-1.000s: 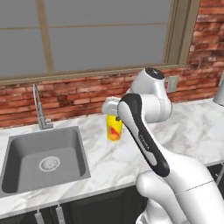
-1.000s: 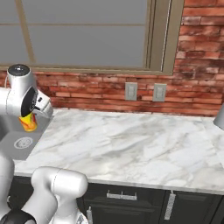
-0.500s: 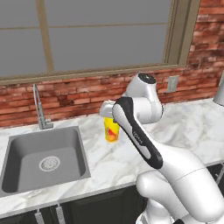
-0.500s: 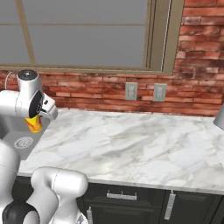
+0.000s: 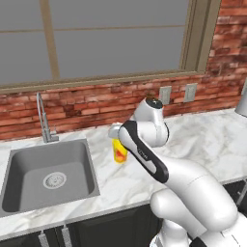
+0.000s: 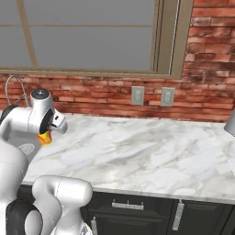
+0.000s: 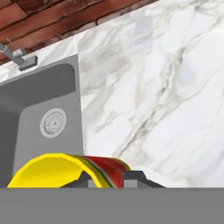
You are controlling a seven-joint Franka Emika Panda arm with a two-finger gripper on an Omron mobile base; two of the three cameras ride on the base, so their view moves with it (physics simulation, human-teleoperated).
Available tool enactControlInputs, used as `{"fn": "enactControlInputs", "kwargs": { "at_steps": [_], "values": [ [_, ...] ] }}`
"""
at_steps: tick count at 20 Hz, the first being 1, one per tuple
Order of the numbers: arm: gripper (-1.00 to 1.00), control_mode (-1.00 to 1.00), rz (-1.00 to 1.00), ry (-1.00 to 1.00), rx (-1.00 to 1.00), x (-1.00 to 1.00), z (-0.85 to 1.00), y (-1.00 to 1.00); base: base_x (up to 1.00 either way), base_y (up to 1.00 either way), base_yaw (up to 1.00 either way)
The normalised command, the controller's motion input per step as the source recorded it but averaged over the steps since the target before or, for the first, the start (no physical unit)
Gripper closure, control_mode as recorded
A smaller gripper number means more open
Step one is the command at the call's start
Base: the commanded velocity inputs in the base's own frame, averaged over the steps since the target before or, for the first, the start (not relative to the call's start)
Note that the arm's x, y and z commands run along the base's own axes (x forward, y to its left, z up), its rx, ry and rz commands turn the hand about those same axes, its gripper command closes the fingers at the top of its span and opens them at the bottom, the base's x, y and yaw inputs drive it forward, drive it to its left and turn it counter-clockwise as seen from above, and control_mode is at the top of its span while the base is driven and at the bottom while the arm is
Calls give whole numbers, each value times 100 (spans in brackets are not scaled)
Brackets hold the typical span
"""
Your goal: Pick the cup and bowl from the counter and place them on the counter next to the sink.
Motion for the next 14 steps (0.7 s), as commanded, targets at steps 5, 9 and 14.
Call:
{"fn": "enactControlInputs", "kwargs": {
  "at_steps": [5,9,14],
  "values": [
    [100,-100,-1,0,0,25,-43,5,0,0,0],
    [100,-100,-1,0,0,7,-29,8,0,0,0],
    [100,-100,-2,0,0,0,-19,11,0,0,0]
  ]
}}
